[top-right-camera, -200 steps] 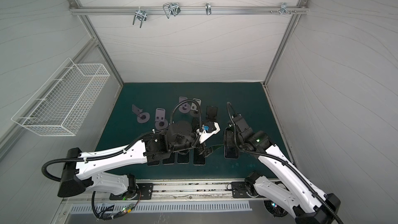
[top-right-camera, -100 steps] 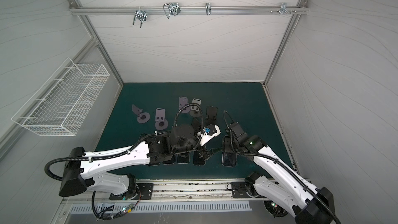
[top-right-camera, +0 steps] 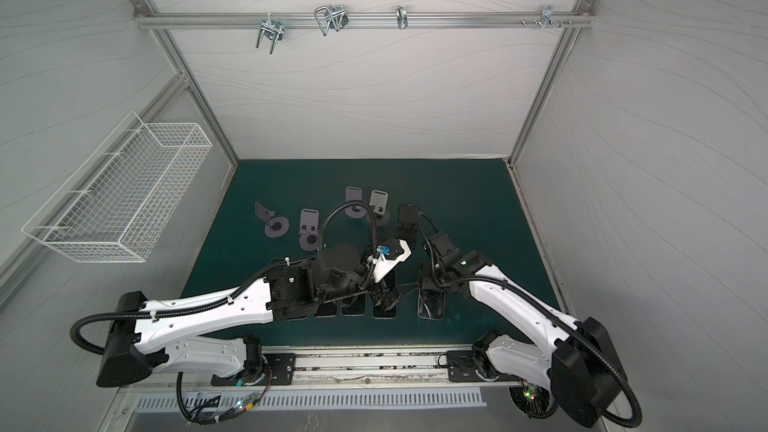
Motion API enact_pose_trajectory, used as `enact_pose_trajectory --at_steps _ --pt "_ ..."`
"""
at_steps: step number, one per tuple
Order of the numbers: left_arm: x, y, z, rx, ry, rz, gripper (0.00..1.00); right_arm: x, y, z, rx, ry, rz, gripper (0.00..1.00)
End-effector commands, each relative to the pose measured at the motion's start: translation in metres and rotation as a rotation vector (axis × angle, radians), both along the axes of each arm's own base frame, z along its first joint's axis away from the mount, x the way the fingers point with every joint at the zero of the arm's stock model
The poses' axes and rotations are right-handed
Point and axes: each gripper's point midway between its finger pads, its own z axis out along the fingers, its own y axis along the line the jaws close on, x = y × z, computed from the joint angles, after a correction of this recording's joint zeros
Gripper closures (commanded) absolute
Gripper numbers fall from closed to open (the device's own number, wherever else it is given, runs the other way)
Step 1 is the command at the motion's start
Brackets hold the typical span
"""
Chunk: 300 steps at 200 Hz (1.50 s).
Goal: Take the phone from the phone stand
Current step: 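Carry the phone nearer the robot beside the row of flat phones, then lower the phone flat beside the other phones and open the right gripper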
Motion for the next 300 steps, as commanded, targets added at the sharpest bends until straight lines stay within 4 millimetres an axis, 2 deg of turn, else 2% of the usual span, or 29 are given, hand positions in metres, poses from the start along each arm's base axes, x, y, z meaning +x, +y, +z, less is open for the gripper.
enact_pose_trajectory --at_steps 1,76,172,216,300 --pt "0.0 0.007 0.005 -0.001 -0.01 0.025 0.12 0.012 0.014 0.004 0.052 -0.012 -0.013 0.38" --pt "0.004 0.013 0.001 0.01 -0.022 0.052 0.12 0.014 0.014 -0.022 -0.012 0.058 -0.011 0.37" --pt "0.02 0.026 0.003 0.006 -0.069 0.159 0.12 0.014 0.036 -0.047 -0.1 0.143 0.073 0.32" --pt "0.036 0.039 0.021 -0.012 -0.124 0.271 0.12 0.011 0.047 -0.054 -0.136 0.152 0.107 0.31" --pt "0.041 0.048 0.026 -0.042 -0.122 0.325 0.11 0.01 0.036 -0.06 -0.187 0.155 0.088 0.26"
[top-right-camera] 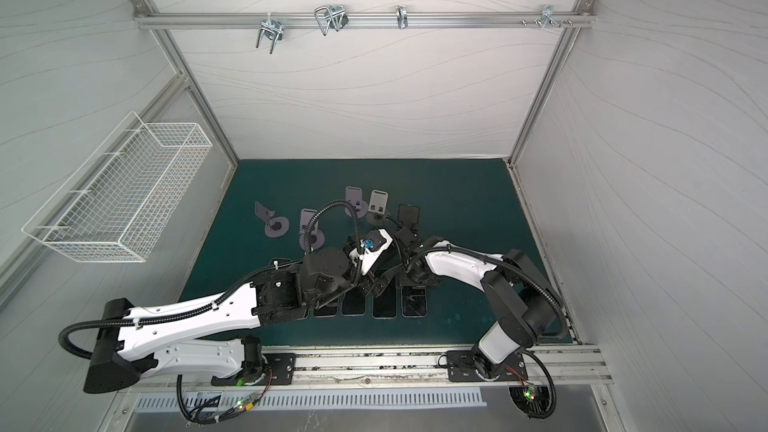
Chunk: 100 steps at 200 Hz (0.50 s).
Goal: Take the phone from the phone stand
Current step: 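Lower the phone flat beside the other phones and open the right gripper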
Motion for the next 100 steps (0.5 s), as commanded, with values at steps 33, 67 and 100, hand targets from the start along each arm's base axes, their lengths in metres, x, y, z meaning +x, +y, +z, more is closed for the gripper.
enact_pose_trajectory --at_steps 33,67,100 --pt "0.006 0.007 0.024 -0.065 -0.048 0.049 0.11 -0.005 -0.013 -0.004 -0.052 0.001 -0.011 0.22" --pt "0.008 0.01 0.025 -0.062 -0.057 0.07 0.11 -0.006 -0.016 -0.002 -0.058 -0.008 -0.004 0.15" --pt "0.01 0.014 0.027 -0.065 -0.071 0.086 0.11 -0.008 -0.016 0.003 -0.043 -0.013 -0.003 0.14"
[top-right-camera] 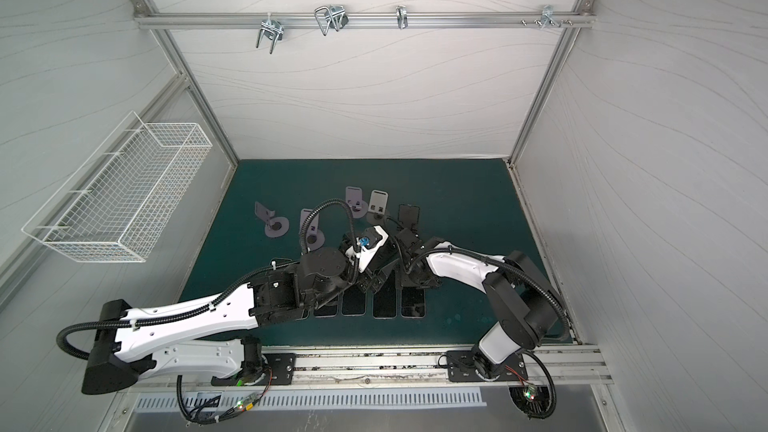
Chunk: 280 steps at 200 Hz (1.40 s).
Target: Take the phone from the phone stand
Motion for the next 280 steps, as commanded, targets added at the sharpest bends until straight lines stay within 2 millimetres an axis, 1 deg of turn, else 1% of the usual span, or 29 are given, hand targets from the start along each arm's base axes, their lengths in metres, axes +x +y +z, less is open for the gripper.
enact_pose_trajectory --at_steps 1,12,28,55,72,85,105,117,128,143,154,167,168,180,196,205,216,218,225,231,242,251,261,280 --pt "0.003 0.006 0.021 -0.056 -0.046 0.027 0.11 -0.008 -0.009 0.003 -0.02 0.005 -0.001 0.14" --pt "0.004 0.009 0.022 -0.048 -0.059 0.039 0.11 -0.007 -0.009 0.007 -0.012 -0.002 -0.003 0.13" --pt "0.008 0.014 0.023 -0.029 -0.087 0.065 0.11 -0.006 -0.011 0.014 -0.006 -0.031 -0.009 0.07" --pt "0.014 0.028 0.033 0.001 -0.162 0.111 0.1 -0.004 -0.013 0.033 0.026 -0.082 -0.015 0.03" --pt "0.019 0.042 0.041 0.006 -0.207 0.148 0.1 -0.004 -0.014 0.049 0.046 -0.114 -0.012 0.01" --pt "0.026 0.058 0.049 -0.014 -0.221 0.193 0.1 -0.006 -0.016 0.061 0.059 -0.129 -0.005 0.01" --pt "0.042 0.094 0.062 -0.069 -0.227 0.304 0.1 -0.008 -0.021 0.08 0.061 -0.164 0.01 0.01" --pt "0.051 0.121 0.068 -0.095 -0.24 0.386 0.1 -0.005 -0.027 0.096 0.053 -0.209 0.015 0.01" --pt "0.058 0.147 0.067 -0.1 -0.247 0.471 0.1 0.0 -0.033 0.111 0.047 -0.265 0.015 0.01" --pt "0.068 0.188 0.062 -0.112 -0.24 0.621 0.1 0.014 -0.041 0.133 0.054 -0.382 0.011 0.01" --pt "0.073 0.222 0.055 -0.14 -0.224 0.753 0.1 0.028 -0.048 0.147 0.07 -0.477 -0.007 0.01" --pt "0.075 0.264 0.041 -0.191 -0.204 0.917 0.1 0.048 -0.058 0.165 0.093 -0.598 -0.035 0.01" --pt "0.075 0.266 0.037 -0.189 -0.2 0.925 0.1 0.05 -0.06 0.166 0.093 -0.609 -0.039 0.01" --pt "0.073 0.299 0.015 -0.215 -0.194 1.056 0.1 0.07 -0.074 0.182 0.088 -0.732 -0.095 0.01" --pt "0.066 0.341 -0.018 -0.246 -0.185 1.245 0.1 0.097 -0.09 0.197 0.084 -0.888 -0.137 0.01" --pt "0.063 0.357 -0.035 -0.26 -0.176 1.315 0.1 0.11 -0.098 0.197 0.072 -0.964 -0.146 0.01" --pt "0.062 0.371 -0.055 -0.272 -0.167 1.369 0.11 0.125 -0.106 0.194 0.061 -1.052 -0.13 0.01" --pt "0.063 0.372 -0.059 -0.274 -0.165 1.375 0.1 0.128 -0.108 0.19 0.055 -1.066 -0.121 0.01" --pt "0.065 0.377 -0.069 -0.276 -0.161 1.389 0.11 0.136 -0.115 0.184 0.041 -1.094 -0.116 0.01" --pt "0.068 0.38 -0.078 -0.263 -0.152 1.397 0.1 0.141 -0.121 0.18 0.032 -1.099 -0.119 0.01" --pt "0.073 0.386 -0.09 -0.235 -0.129 1.418 0.11 0.151 -0.141 0.166 0.008 -1.065 -0.168 0.01" --pt "0.078 0.389 -0.101 -0.198 -0.102 1.428 0.1 0.155 -0.155 0.156 0.001 -1.032 -0.208 0.02" --pt "0.084 0.394 -0.113 -0.158 -0.078 1.443 0.1 0.159 -0.167 0.146 -0.017 -1.026 -0.232 0.02" --pt "0.095 0.4 -0.13 -0.126 -0.039 1.447 0.1 0.163 -0.178 0.131 -0.035 -1.074 -0.247 0.02"
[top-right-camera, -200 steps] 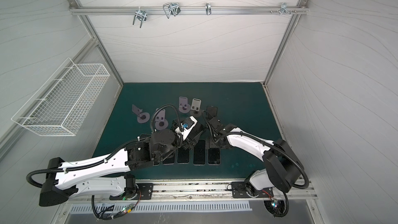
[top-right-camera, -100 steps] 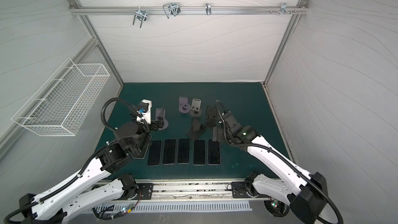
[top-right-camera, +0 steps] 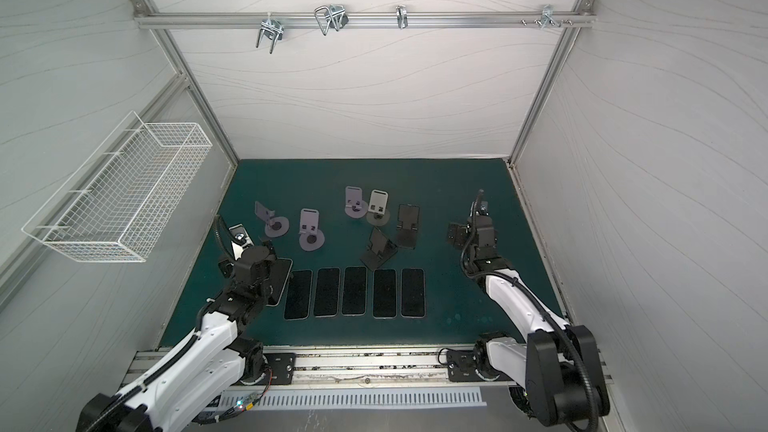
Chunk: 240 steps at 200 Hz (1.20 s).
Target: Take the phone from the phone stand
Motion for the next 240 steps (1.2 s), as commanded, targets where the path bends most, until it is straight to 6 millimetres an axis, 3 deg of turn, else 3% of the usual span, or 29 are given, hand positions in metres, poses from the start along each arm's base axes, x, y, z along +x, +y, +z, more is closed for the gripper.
enact_pose_trajectory --at_steps 1,40,71,78,104,117,136,142,151,240 --pt "0.02 0.004 0.008 -0.059 -0.094 0.005 0.1 0.019 -0.007 0.017 -0.017 -0.176 0.017 0.02" --pt "0.055 -0.008 -0.02 -0.153 -0.091 -0.182 0.08 0.028 -0.016 -0.021 -0.002 -0.165 0.023 0.03" --pt "0.08 -0.021 -0.029 -0.195 -0.067 -0.327 0.08 0.032 -0.005 -0.046 0.027 -0.185 0.121 0.06" --pt "0.086 -0.021 -0.03 -0.222 -0.069 -0.345 0.07 0.036 -0.001 -0.043 0.029 -0.211 0.141 0.1" --pt "0.109 -0.023 -0.038 -0.3 -0.031 -0.42 0.07 0.041 0.0 -0.047 0.018 -0.166 0.14 0.1" --pt "0.117 -0.025 -0.041 -0.288 -0.013 -0.453 0.06 0.042 -0.001 -0.048 0.017 -0.136 0.13 0.01" --pt "0.116 -0.027 -0.055 -0.279 -0.07 -0.476 0.04 0.046 0.002 -0.05 -0.024 -0.115 0.119 0.01" --pt "0.117 -0.026 -0.051 -0.262 -0.116 -0.479 0.02 0.046 0.002 -0.05 -0.027 -0.108 0.112 0.01" --pt "0.114 -0.025 -0.059 -0.278 -0.077 -0.466 0.02 0.047 0.002 -0.05 -0.03 -0.109 0.111 0.01" --pt "0.121 -0.021 -0.059 -0.233 -0.033 -0.394 0.01 0.048 0.005 -0.05 -0.053 -0.101 0.115 0.01"
